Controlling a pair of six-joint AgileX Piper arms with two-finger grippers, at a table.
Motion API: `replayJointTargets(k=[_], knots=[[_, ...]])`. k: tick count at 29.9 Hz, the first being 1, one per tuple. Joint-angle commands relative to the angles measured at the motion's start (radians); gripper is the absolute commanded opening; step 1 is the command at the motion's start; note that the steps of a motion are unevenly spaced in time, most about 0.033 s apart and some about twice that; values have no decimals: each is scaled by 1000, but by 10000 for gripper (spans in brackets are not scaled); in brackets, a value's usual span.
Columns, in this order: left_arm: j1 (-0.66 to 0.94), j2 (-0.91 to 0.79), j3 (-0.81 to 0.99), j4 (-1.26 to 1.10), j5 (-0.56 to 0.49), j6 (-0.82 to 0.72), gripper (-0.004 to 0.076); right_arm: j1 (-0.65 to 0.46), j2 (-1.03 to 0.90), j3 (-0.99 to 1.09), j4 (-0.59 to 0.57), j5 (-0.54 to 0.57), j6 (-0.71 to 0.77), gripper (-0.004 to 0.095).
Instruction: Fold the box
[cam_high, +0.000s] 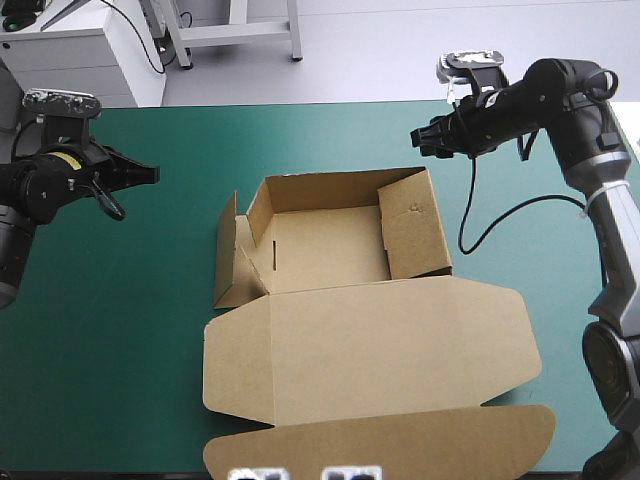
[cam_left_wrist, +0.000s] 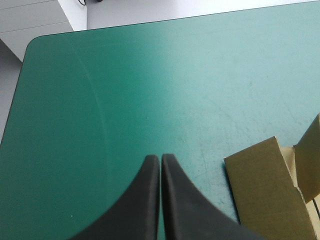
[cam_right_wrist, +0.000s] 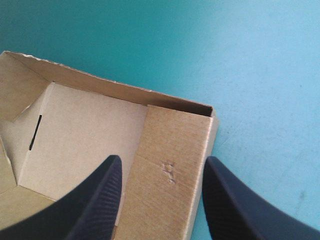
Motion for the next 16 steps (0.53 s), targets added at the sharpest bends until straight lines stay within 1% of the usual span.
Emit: replayJointTargets(k=[1,4,9,16], knots=[[2,-28,-28,-12,-51,2,-2,-5,-71,8,-34,7,34,468],[2,-28,-28,-12,-47,2,-2,-5,-83,85,-46,7,34,468],[2,-28,-28,-24,-44,7,-2,-5,-61,188,-7,7,-17,468],[2,-28,-28,-63,-44,33,-2,-5,-10,211,-17,7,-21,468]])
